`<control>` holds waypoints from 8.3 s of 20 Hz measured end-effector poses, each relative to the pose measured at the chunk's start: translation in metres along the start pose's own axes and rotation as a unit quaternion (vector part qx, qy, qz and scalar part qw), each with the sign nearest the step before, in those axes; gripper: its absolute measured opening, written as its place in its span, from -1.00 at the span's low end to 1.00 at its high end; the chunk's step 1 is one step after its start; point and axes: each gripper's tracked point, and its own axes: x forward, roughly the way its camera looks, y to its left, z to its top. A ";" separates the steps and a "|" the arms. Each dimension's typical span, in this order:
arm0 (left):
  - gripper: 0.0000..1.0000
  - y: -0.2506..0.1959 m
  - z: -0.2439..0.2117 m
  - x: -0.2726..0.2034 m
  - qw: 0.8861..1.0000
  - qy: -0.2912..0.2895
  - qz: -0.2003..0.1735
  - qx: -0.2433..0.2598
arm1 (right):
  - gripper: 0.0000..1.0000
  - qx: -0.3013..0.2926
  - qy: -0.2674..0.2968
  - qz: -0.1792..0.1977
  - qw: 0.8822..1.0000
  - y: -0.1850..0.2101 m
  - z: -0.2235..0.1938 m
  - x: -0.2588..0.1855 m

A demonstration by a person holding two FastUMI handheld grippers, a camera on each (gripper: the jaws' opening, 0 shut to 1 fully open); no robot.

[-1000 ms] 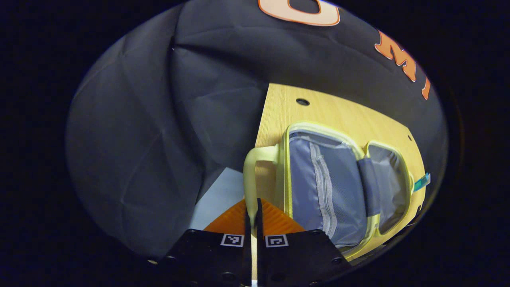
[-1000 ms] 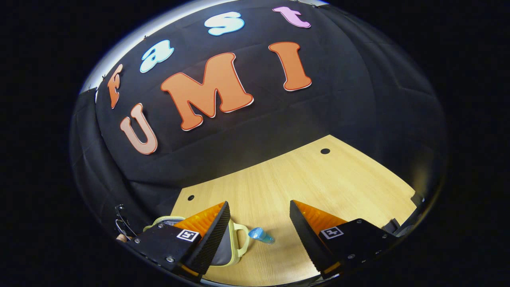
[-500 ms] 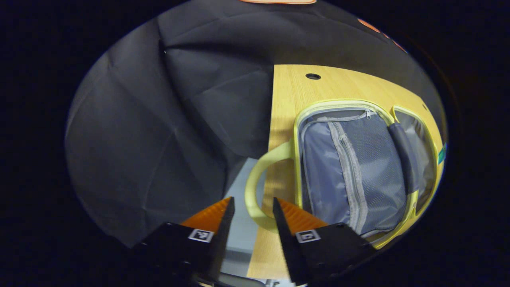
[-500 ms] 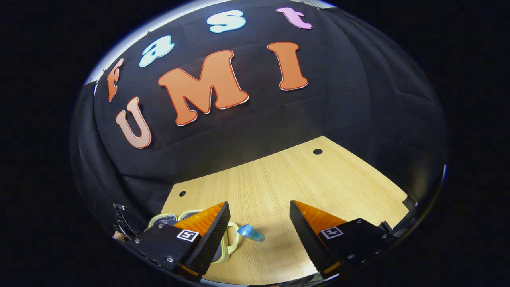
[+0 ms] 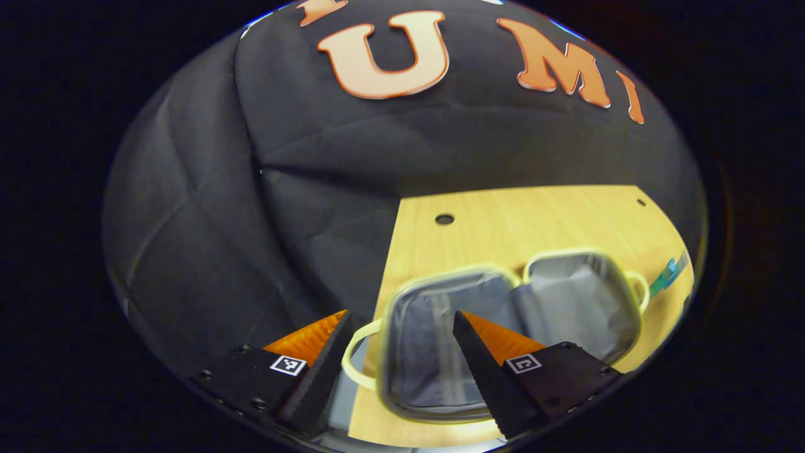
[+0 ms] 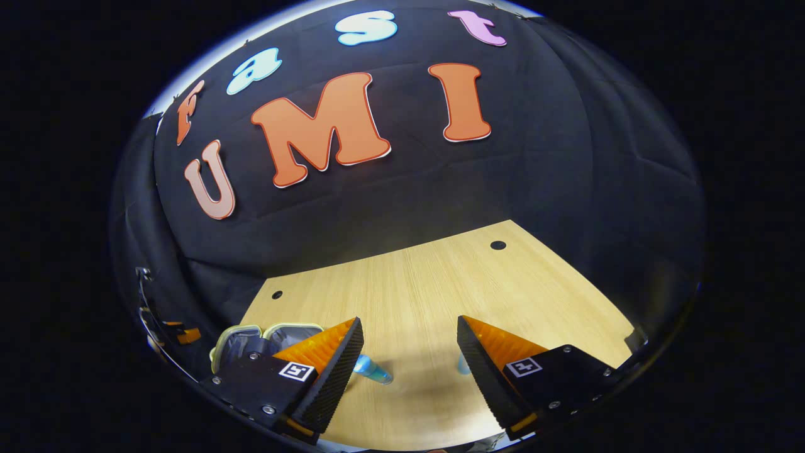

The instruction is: First open the suitcase, pack the skin care products into it, and then close the suitcase.

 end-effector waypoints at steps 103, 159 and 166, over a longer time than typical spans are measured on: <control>-0.03 -0.212 -0.106 0.062 0.866 0.432 -0.229 0.105 | -0.24 0.062 0.256 0.077 0.962 0.012 -0.162 0.002; 0.95 0.134 -0.112 -0.053 0.919 0.102 -0.095 -0.369 | 0.92 -0.149 0.314 0.247 0.905 0.284 -0.182 0.085; 0.96 0.159 -0.129 0.035 0.885 0.112 -0.104 -0.440 | 0.92 -0.110 0.249 0.237 0.933 0.260 -0.131 0.059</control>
